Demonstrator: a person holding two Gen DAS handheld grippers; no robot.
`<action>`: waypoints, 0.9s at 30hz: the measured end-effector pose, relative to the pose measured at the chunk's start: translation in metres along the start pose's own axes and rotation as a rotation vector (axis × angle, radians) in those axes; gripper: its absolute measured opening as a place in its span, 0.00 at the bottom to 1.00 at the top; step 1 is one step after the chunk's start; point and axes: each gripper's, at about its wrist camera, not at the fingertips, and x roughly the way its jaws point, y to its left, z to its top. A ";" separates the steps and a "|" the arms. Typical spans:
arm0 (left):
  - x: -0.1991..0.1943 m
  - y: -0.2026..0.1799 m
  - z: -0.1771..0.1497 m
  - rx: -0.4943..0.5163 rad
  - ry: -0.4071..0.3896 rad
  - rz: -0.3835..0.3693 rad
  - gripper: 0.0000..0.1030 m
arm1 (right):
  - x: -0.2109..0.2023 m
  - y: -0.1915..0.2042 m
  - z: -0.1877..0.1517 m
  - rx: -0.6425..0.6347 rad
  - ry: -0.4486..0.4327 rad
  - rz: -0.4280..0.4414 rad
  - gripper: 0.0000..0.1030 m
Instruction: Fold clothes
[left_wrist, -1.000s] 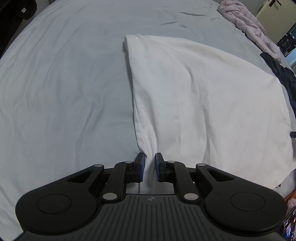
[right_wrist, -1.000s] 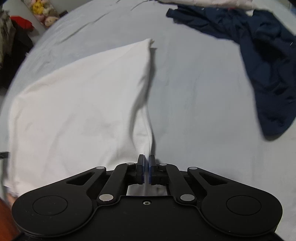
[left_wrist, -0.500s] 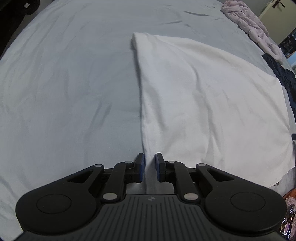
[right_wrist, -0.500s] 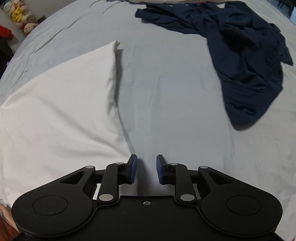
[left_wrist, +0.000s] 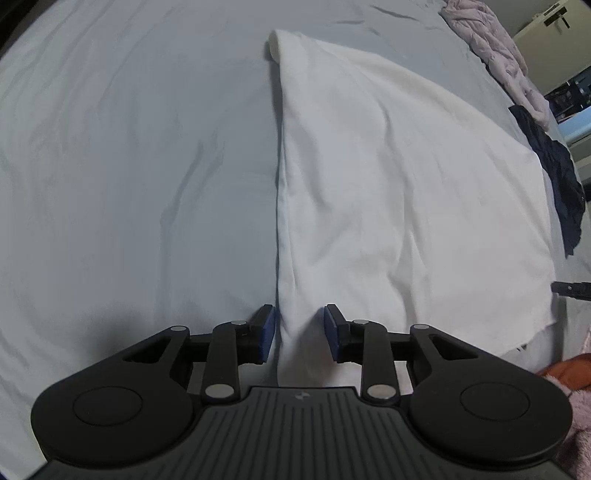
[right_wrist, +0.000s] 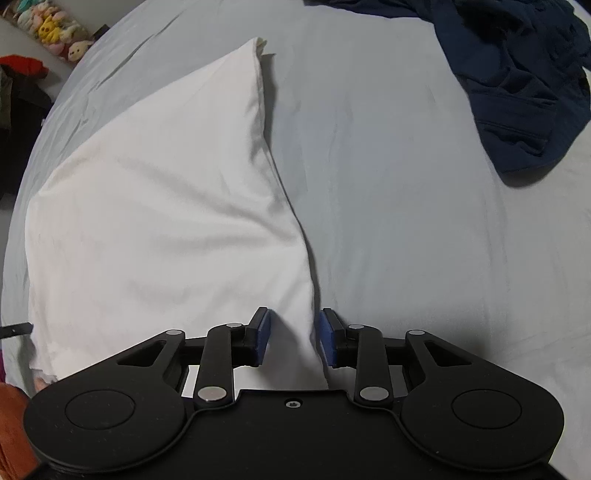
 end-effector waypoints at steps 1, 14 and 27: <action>0.001 0.000 0.000 0.003 0.003 0.000 0.09 | 0.000 0.002 0.000 -0.013 -0.004 -0.011 0.01; -0.001 -0.001 -0.003 0.017 0.022 0.088 0.03 | -0.002 0.005 0.006 -0.053 0.011 -0.128 0.00; -0.010 -0.013 0.003 0.040 0.032 0.263 0.20 | -0.008 -0.020 0.021 0.055 0.003 -0.099 0.26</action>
